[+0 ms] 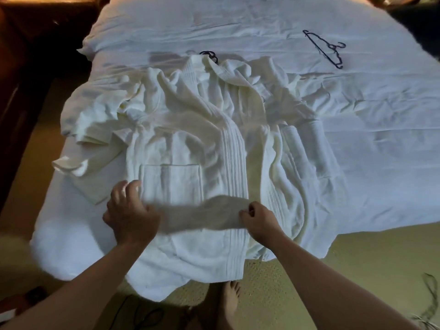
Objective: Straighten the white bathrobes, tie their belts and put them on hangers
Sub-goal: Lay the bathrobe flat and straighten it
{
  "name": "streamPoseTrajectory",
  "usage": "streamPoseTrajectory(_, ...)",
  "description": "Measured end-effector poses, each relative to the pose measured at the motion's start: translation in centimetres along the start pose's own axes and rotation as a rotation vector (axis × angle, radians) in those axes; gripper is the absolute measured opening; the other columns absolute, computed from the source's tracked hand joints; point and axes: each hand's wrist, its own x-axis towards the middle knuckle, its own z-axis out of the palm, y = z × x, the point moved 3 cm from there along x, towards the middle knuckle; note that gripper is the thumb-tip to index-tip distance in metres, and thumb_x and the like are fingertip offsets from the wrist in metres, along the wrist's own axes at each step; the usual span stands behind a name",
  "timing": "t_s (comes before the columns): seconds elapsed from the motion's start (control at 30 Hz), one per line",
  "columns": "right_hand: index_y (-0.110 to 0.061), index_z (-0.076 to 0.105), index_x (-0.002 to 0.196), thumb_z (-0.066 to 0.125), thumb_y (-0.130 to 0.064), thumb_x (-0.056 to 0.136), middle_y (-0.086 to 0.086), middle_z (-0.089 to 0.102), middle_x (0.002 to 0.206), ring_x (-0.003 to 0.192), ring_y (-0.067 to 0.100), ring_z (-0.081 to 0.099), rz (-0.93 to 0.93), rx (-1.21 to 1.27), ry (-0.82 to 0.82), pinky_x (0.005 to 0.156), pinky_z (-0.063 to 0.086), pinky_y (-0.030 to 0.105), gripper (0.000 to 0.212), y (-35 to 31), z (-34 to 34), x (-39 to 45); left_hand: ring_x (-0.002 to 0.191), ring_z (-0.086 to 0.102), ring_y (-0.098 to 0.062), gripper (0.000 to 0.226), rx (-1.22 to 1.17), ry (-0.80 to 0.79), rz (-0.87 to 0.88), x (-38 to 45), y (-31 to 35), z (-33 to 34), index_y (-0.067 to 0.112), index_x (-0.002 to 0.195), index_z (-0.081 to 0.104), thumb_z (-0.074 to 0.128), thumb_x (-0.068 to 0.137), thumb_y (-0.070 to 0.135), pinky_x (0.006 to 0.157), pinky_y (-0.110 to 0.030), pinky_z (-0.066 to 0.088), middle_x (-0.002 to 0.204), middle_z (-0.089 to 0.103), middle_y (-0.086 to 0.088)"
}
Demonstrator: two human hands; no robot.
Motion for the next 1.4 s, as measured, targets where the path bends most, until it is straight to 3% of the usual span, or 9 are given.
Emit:
streamPoseTrajectory(0.2, -0.025, 0.06, 0.08, 0.046, -0.037, 0.094, -0.003, 0.068, 0.073, 0.071, 0.022, 0.066, -0.007, 0.121, 0.219, 0.066, 0.055, 0.041, 0.023, 4.4, -5.4, 0.0, 0.1, 0.062, -0.028, 0.047, -0.264, -0.094, 0.465, -2.7, 9.3, 4.3, 0.015, 0.121, 0.057, 0.059, 0.075, 0.006, 0.082, -0.044, 0.054, 0.123, 0.054, 0.001)
streamPoseTrajectory(0.3, -0.028, 0.061, 0.1, 0.051, -0.027, 0.097, -0.006, 0.066, 0.095, 0.087, 0.019, 0.062, -0.019, 0.161, 0.446, 0.069, 0.044, 0.034, 0.01, 7.3, -9.3, 0.2, 0.084, 0.062, -0.013, 0.046, -0.378, -0.354, 0.392, -5.2, 13.8, 7.8, 0.022, 0.119, 0.056, 0.06, 0.08, -0.001, 0.081, -0.039, 0.054, 0.118, 0.056, 0.008)
streamPoseTrajectory(0.47, -0.023, 0.046, 0.135, 0.048, -0.031, 0.1, 0.007, 0.047, 0.142, 0.125, 0.032, 0.048, 0.216, 0.153, 0.684, 0.101, 0.036, 0.05, 0.037, 13.9, -14.2, 1.3, 0.12, 0.057, -0.022, 0.081, -0.257, -0.644, 0.025, -8.7, 19.3, 14.1, 0.023, 0.148, 0.032, 0.071, 0.082, 0.046, 0.102, -0.039, 0.047, 0.133, 0.055, 0.004)
streamPoseTrajectory(0.67, -0.03, 0.031, 0.15, 0.045, -0.038, 0.094, 0.003, 0.063, 0.129, 0.116, 0.032, 0.06, 0.336, 0.254, 0.302, 0.103, 0.044, 0.056, 0.059, 20.8, -14.6, 2.8, 0.108, 0.065, -0.027, 0.038, -0.294, -0.549, -0.127, -9.9, 21.9, 16.4, 0.018, 0.111, 0.062, 0.065, 0.091, 0.051, 0.084, -0.033, 0.047, 0.101, 0.068, 0.005)
streamPoseTrajectory(0.8, -0.021, 0.059, 0.107, 0.049, -0.048, 0.099, 0.003, 0.07, 0.1, 0.093, 0.025, 0.066, 0.265, 0.31, 0.175, 0.09, 0.054, 0.047, 0.03, 21.9, -15.5, 2.9, 0.114, 0.059, -0.034, 0.035, -0.268, -0.474, -0.145, -11.3, 21.0, 15.9, 0.011, 0.123, 0.061, 0.047, 0.103, 0.037, 0.087, -0.036, 0.042, 0.119, 0.066, -0.012)
streamPoseTrajectory(0.93, -0.013, 0.043, 0.072, 0.055, -0.033, 0.096, -0.005, 0.044, 0.064, 0.06, 0.014, 0.042, -0.005, 0.306, 0.317, 0.056, 0.039, 0.032, 0.033, 21.0, -18.0, 1.2, 0.098, 0.059, -0.039, 0.029, -0.278, -0.232, -0.23, -12.1, 18.4, 14.4, 0.002, 0.095, 0.059, 0.046, 0.104, 0.026, 0.078, -0.039, 0.037, 0.099, 0.063, -0.024)
streamPoseTrajectory(1.1, -0.019, 0.036, 0.069, 0.058, -0.012, 0.084, -0.008, 0.033, 0.061, 0.06, 0.012, 0.031, -0.098, 0.608, 0.321, 0.054, 0.028, 0.032, 0.028, 21.1, -19.1, -0.1, 0.093, 0.057, -0.041, 0.031, -0.251, -0.172, -0.29, -13.0, 17.9, 13.7, 0.0, 0.089, 0.055, 0.046, 0.103, 0.025, 0.076, -0.041, 0.038, 0.092, 0.059, -0.023)
streamPoseTrajectory(1.3, -0.032, 0.047, 0.115, 0.058, -0.016, 0.087, -0.001, 0.071, 0.098, 0.09, 0.022, 0.068, 0.04, 0.315, -0.002, 0.082, 0.058, 0.042, 0.034, 22.8, -17.6, 1.0, 0.105, 0.058, -0.048, 0.037, -0.087, -0.24, -0.342, -13.1, 17.2, 14.5, -0.006, 0.103, 0.063, 0.048, 0.103, 0.028, 0.088, -0.046, 0.043, 0.112, 0.063, -0.034)
streamPoseTrajectory(1.4, -0.019, 0.06, 0.092, 0.064, -0.017, 0.085, -0.002, 0.066, 0.081, 0.081, 0.021, 0.064, -0.02, 0.052, 0.026, 0.067, 0.052, 0.03, 0.009, 22.1, -18.2, 1.4, 0.112, 0.056, -0.049, 0.036, -0.01, -0.269, -0.336, -12.7, 17.5, 14.3, -0.006, 0.111, 0.063, 0.048, 0.102, 0.025, 0.094, -0.047, 0.043, 0.119, 0.061, -0.034)
